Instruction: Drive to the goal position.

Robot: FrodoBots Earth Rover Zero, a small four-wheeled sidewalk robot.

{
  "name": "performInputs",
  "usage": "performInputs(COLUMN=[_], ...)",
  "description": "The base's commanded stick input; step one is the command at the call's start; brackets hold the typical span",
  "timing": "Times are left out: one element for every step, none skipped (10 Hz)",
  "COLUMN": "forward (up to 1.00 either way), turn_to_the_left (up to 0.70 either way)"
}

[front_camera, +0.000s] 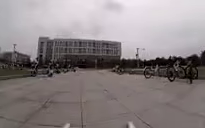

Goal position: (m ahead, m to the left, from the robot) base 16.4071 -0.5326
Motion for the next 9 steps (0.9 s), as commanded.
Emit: performInputs(forward=[0.85, 0.85, 0.85, 0.85, 0.85, 0.85, 0.85, 0.85, 0.85], turn_to_the_left=[0.0, 0.0, 0.0, 0.0, 0.0, 0.0, 0.0, 0.0, 0.0])
